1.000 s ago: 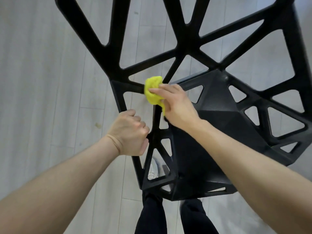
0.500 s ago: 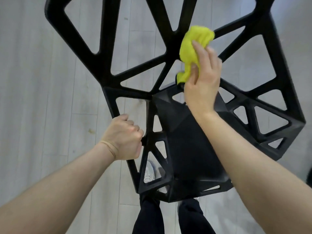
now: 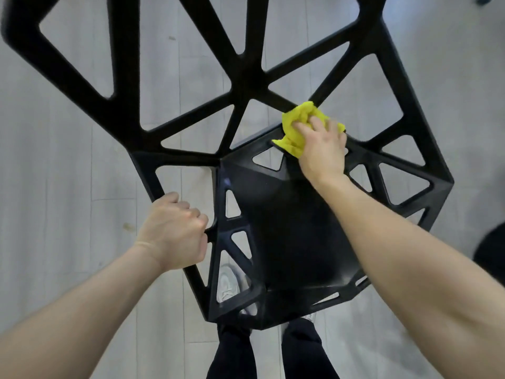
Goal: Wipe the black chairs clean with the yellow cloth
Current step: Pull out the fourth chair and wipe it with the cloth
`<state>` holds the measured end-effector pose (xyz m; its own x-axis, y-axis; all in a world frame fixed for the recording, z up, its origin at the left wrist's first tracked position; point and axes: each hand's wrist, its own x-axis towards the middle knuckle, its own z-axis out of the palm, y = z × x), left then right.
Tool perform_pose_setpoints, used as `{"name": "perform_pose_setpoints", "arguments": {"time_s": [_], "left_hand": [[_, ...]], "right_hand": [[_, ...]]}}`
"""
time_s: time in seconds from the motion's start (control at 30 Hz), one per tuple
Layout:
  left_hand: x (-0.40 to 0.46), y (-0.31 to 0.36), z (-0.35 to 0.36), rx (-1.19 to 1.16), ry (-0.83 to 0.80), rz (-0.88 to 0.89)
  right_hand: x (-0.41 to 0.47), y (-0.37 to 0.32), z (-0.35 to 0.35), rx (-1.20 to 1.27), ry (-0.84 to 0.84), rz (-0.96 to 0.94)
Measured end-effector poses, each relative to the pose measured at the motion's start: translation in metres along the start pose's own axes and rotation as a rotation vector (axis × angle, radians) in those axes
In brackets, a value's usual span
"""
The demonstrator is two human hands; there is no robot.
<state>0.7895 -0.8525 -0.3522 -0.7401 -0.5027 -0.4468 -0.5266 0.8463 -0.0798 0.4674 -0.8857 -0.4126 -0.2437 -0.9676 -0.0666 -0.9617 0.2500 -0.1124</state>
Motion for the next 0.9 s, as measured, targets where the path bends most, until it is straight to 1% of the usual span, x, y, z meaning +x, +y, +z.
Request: {"name": "perform_pose_setpoints", "arguments": {"time_s": [0.07, 0.1, 0.17, 0.2, 0.23, 0.27, 0.33, 0.4, 0.47, 0.53, 0.57, 0.63, 0.67, 0.7, 0.73, 0.8, 0.83, 0.87, 0.9], "left_hand": [[0.001, 0.001, 0.000, 0.009, -0.024, -0.006], [0.000, 0.001, -0.001, 0.011, -0.030, -0.010], [0.000, 0.002, -0.004, -0.006, -0.033, -0.013], [0.000, 0.001, -0.005, -0.015, -0.030, -0.016], [0.000, 0.001, -0.005, -0.026, -0.024, -0.015], [-0.001, 0.002, -0.005, -0.035, -0.019, -0.014], [0.000, 0.004, -0.007, -0.011, -0.010, -0.031], [-0.001, 0.002, -0.004, -0.009, -0.011, -0.039], [0.000, 0.004, -0.005, -0.020, -0.002, -0.049], [-0.003, 0.005, -0.009, -0.042, -0.004, -0.061], [-0.005, 0.006, -0.010, -0.061, -0.026, -0.064], [-0.005, 0.007, -0.009, -0.059, -0.042, -0.086], [-0.005, 0.007, -0.009, -0.052, -0.046, -0.101], [-0.003, 0.008, -0.010, -0.046, -0.065, -0.133], [-0.002, 0.009, -0.014, -0.047, -0.128, -0.176], [0.004, 0.015, -0.015, -0.064, -0.260, -0.245], [0.009, 0.022, -0.016, -0.105, -0.303, -0.286], [0.016, 0.031, -0.018, -0.145, -0.319, -0.348], [0.025, 0.043, -0.020, -0.214, -0.296, -0.378]], "right_hand": [[-0.038, 0.010, 0.009, -0.010, -0.086, 0.078], [-0.068, 0.008, 0.012, -0.033, -0.117, 0.086], [-0.118, 0.008, 0.011, -0.090, -0.204, 0.032], [-0.123, 0.009, 0.009, -0.083, -0.233, 0.022], [-0.111, 0.009, 0.008, -0.058, -0.229, 0.021], [-0.088, 0.008, 0.007, -0.054, -0.178, 0.026], [-0.039, 0.005, 0.005, -0.159, -0.090, -0.021], [-0.013, 0.019, 0.005, -0.255, -0.100, -0.089], [-0.037, 0.056, -0.002, -0.328, -0.176, -0.044], [-0.089, 0.089, -0.021, -0.417, -0.250, 0.045], [-0.109, 0.099, -0.030, -0.425, -0.280, 0.090], [-0.112, 0.098, -0.033, -0.337, -0.315, 0.196], [-0.093, 0.089, -0.031, -0.277, -0.265, 0.223], [-0.070, 0.077, -0.027, -0.236, -0.214, 0.199], [-0.050, 0.061, -0.021, -0.232, -0.194, 0.130], [-0.024, 0.039, -0.007, -0.319, -0.215, -0.038], [-0.023, 0.040, -0.004, -0.362, -0.235, -0.063], [-0.031, 0.050, -0.004, -0.401, -0.254, -0.045], [-0.049, 0.064, -0.006, -0.423, -0.271, 0.008]]}}
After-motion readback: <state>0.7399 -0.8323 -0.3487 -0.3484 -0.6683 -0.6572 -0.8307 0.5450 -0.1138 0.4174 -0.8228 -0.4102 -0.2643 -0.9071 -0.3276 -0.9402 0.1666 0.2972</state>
